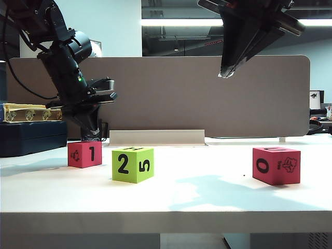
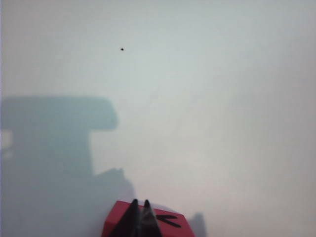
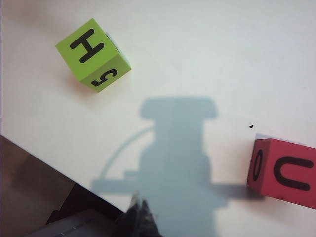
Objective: Select the appropriate blocks from the scattered letter blocks on the table and arrange them in a row to spell out "THU".
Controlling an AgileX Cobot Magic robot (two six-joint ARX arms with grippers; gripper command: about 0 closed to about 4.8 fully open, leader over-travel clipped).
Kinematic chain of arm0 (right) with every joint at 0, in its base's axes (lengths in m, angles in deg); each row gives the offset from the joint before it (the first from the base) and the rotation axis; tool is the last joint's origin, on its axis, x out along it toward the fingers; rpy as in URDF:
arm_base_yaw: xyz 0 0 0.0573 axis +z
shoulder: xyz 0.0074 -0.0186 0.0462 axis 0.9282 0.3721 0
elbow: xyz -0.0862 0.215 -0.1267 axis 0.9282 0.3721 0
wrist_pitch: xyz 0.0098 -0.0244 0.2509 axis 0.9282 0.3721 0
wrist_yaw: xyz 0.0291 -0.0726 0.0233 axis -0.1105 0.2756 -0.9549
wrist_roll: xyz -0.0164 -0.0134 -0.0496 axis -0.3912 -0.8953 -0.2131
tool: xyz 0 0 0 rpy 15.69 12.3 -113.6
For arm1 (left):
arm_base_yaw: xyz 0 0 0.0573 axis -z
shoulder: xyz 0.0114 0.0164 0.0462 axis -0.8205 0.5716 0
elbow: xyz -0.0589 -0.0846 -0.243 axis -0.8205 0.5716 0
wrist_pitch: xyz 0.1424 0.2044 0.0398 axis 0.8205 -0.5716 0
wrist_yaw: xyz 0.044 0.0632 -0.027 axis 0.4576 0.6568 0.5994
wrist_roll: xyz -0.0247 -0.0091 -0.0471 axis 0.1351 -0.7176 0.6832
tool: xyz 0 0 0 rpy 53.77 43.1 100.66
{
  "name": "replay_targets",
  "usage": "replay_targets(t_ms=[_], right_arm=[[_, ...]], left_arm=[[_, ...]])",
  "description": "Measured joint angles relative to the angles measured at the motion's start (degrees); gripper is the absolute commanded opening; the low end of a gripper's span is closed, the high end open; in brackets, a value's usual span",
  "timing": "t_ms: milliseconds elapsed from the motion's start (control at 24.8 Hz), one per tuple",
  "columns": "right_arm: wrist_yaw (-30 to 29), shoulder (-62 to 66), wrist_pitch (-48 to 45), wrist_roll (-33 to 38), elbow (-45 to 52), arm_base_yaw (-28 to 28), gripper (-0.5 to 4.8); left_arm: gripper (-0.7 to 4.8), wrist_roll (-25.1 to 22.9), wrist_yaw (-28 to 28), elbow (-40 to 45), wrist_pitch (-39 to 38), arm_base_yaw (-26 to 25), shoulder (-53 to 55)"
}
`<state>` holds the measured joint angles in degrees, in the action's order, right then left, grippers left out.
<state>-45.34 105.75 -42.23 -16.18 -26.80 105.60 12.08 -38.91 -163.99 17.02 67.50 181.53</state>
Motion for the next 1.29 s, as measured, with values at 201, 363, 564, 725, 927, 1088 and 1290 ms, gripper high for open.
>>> replay_targets(t_ms=[201,363,564,725,927,1088,1290], right_arm=[[0.00,0.00,0.00,0.22,0.00,0.00,-0.05],[0.00,0.00,0.02,0.26,0.00,0.00,0.03],[-0.66,0.00,0.20,0.26,0.00,0.00,0.55],[-3.28,0.00,0.22,0.39,0.00,0.02,0.55],[-5.86,0.00,0.28,0.42,0.00,0.02,0.55],[-6.36,0.00,1.14,0.42,0.00,0.04,0.55],[-6.36,0.00,2.16,0.42,0.00,0.04,0.55]], left_arm=[[1.07,0.07,0.02,-4.50,-7.56,0.00,-0.09],[2.01,0.04,0.02,-8.61,-16.94,0.00,-0.48],[2.82,-0.02,0.04,-8.50,-22.38,0.00,-0.31],[3.32,-1.31,0.04,-8.48,-22.62,-0.02,-0.24],[4.00,-2.47,0.04,-8.48,-20.65,-0.07,0.44],[4.00,-2.80,0.04,-8.50,-18.73,-0.07,1.66],[4.00,-2.80,0.17,-8.44,-18.99,-0.09,4.90]])
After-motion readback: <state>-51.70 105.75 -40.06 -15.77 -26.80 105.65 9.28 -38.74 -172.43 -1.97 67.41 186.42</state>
